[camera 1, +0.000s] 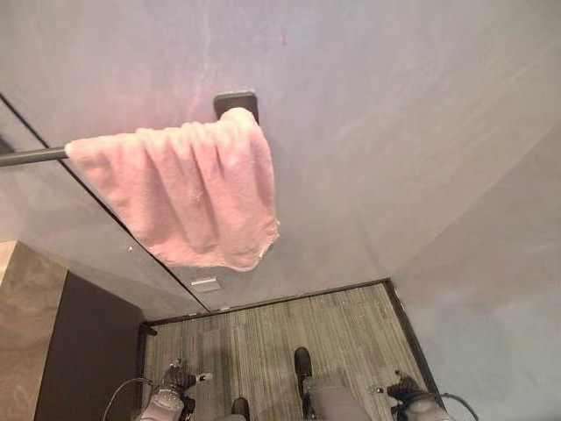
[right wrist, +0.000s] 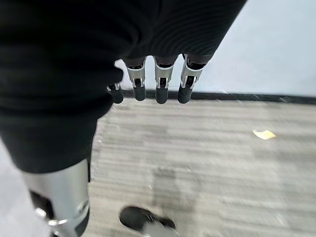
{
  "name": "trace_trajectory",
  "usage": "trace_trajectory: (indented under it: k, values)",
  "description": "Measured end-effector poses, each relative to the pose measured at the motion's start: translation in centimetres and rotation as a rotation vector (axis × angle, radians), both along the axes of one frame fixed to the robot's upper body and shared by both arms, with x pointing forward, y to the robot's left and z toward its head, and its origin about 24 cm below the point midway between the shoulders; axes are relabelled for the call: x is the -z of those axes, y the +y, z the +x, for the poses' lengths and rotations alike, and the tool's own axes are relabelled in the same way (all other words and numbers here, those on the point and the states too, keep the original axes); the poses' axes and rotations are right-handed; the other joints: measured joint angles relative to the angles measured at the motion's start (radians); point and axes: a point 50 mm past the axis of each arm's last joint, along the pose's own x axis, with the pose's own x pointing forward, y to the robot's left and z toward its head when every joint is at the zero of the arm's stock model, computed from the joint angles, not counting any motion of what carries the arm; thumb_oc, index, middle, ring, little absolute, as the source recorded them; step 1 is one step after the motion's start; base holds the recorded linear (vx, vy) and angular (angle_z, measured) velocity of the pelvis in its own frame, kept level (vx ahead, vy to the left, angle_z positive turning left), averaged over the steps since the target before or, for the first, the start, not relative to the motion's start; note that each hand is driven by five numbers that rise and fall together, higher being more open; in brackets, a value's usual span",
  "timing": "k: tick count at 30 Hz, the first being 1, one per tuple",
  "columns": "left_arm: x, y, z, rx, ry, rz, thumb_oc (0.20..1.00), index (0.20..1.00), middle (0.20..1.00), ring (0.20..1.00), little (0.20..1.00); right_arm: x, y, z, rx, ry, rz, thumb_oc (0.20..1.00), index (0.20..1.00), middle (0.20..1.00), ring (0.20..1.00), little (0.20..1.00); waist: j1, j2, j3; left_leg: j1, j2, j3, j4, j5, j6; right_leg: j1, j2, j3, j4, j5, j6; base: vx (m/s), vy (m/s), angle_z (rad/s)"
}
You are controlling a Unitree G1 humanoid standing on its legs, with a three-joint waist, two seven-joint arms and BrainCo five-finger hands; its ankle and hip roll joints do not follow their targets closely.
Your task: Put brush and paste in cup on sink, flatten towel.
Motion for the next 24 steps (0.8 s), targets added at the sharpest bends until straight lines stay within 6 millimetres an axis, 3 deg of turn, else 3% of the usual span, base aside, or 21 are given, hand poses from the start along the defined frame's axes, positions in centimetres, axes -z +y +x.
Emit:
trace_trajectory:
  k: [4,6,8,11,12,13,15,16,17,18,19,22,24]
  values:
    - [-0.2,-0.5,0.7,0.003,-0.018,-0.012,1.0,1.0,1.0,1.0,1.0,-0.8,-0.7,1.4,-0.06,-0.031,-0.045,1.0,1.0,1.0,1.0,1.0,0.011,0.019,0.011,-0.013,0.01,0.0,0.007,0.001,-0.008,-0.001,0.01,-0.008,-0.008,0.011,-0.021,0.01,-0.135,0.06]
    - [-0.3,-0.6,1.1,0.008,-0.025,-0.014,1.0,1.0,1.0,1.0,1.0,-1.3,-0.9,2.2,-0.11,-0.045,-0.07,1.0,1.0,1.0,1.0,1.0,0.011,0.037,0.024,-0.029,0.017,-0.007,0.019,-0.008,-0.027,-0.006,0.014,-0.013,-0.008,0.009,-0.021,0.0,-0.106,0.22]
    - [-0.8,-0.9,2.6,0.03,-0.061,-0.013,1.0,1.0,1.0,1.0,1.0,-1.4,-1.2,2.0,-0.137,-0.039,-0.091,1.0,1.0,1.0,1.0,1.0,0.006,0.056,0.05,-0.063,0.013,-0.035,0.055,-0.018,-0.044,-0.009,0.005,-0.039,-0.008,0.005,-0.023,-0.01,-0.06,0.37]
    - [-1.1,-1.0,3.1,0.041,-0.075,-0.013,1.0,1.0,1.0,1.0,1.0,-1.6,-1.5,2.3,-0.141,-0.054,-0.1,1.0,1.0,1.0,1.0,1.0,0.004,0.081,0.07,-0.106,0.024,-0.027,0.113,-0.027,-0.061,-0.024,0.0,-0.052,0.018,-0.001,-0.023,0.0,0.016,0.21]
    - [-1.7,-1.2,4.5,0.078,-0.102,0.0,1.0,1.0,1.0,1.0,1.0,-2.1,-1.9,3.0,-0.141,-0.068,-0.114,1.0,1.0,1.0,1.0,1.0,-0.007,0.094,0.102,-0.153,0.042,-0.009,0.151,-0.046,-0.108,-0.085,-0.007,-0.068,0.122,-0.042,-0.043,0.11,0.09,0.72]
    - [-2.3,-1.0,5.6,0.076,-0.128,0.006,1.0,1.0,1.0,1.0,1.0,-1.9,-1.8,2.8,-0.134,-0.052,-0.113,1.0,1.0,1.0,1.0,1.0,-0.02,0.07,0.129,-0.148,0.062,0.063,0.146,-0.044,-0.09,-0.1,-0.031,-0.078,0.148,-0.067,-0.047,0.14,0.133,0.74]
    - [-2.4,-0.9,5.8,0.075,-0.134,0.01,1.0,1.0,1.0,1.0,1.0,-1.9,-1.9,2.8,-0.124,-0.05,-0.114,1.0,1.0,1.0,1.0,1.0,-0.029,0.041,0.132,-0.125,0.066,0.091,0.107,-0.032,-0.071,-0.09,-0.053,-0.077,0.118,-0.071,-0.034,0.15,0.175,0.32]
    - [-2.3,-0.9,5.6,0.073,-0.127,0.01,1.0,1.0,1.0,1.0,1.0,-2.0,-2.0,3.0,-0.116,-0.057,-0.113,1.0,1.0,1.0,1.0,1.0,-0.037,0.041,0.132,-0.128,0.074,0.102,0.09,-0.032,-0.07,-0.079,-0.054,-0.082,0.094,-0.099,0.012,0.14,0.175,-0.06]
    - [-1.9,-1.3,5.1,0.061,-0.116,-0.007,1.0,1.0,1.0,1.0,1.0,-2.4,-2.6,3.5,-0.086,-0.072,-0.117,1.0,1.0,1.0,1.0,1.0,-0.026,0.097,0.118,-0.115,0.151,0.1,0.038,-0.053,-0.036,-0.122,-0.002,-0.096,0.192,-0.137,-0.006,0.14,0.211,-0.19]
    - [-1.9,-0.7,4.6,0.059,-0.112,0.003,1.0,1.0,1.0,1.0,1.0,-2.0,-2.4,2.7,-0.053,-0.059,-0.098,1.0,1.0,1.0,1.0,1.0,-0.023,0.077,0.106,-0.083,0.15,0.044,0.027,-0.029,-0.082,-0.12,-0.018,-0.057,0.288,-0.182,-0.018,0.12,0.216,-0.45]
    - [-1.9,-0.7,4.8,0.044,-0.111,-0.003,1.0,1.0,1.0,1.0,1.0,-2.0,-2.5,2.8,-0.019,-0.067,-0.084,1.0,1.0,1.0,1.0,1.0,-0.013,0.073,0.119,-0.064,0.143,0.03,0.015,0.02,-0.108,-0.114,-0.012,-0.04,0.3,-0.193,-0.01,0.13,0.257,-0.35]
    - [-0.7,0.1,2.2,0.002,-0.034,-0.001,1.0,1.0,1.0,1.0,1.0,-1.5,-2.7,1.6,0.062,-0.053,-0.052,1.0,1.0,1.0,1.0,1.0,-0.019,0.061,0.07,-0.021,0.074,0.059,-0.029,0.043,-0.072,-0.093,-0.051,0.011,0.238,-0.149,0.027,0.11,0.191,-0.38]
    - [-0.1,0.3,0.6,-0.013,0.006,0.0,1.0,1.0,1.0,1.0,1.0,-1.0,-3.0,0.1,0.108,-0.021,-0.042,1.0,1.0,1.0,1.0,1.0,-0.024,0.075,0.04,-0.005,0.054,0.092,-0.046,0.049,-0.061,-0.044,-0.077,0.023,0.149,-0.122,0.056,0.05,0.102,-0.36]
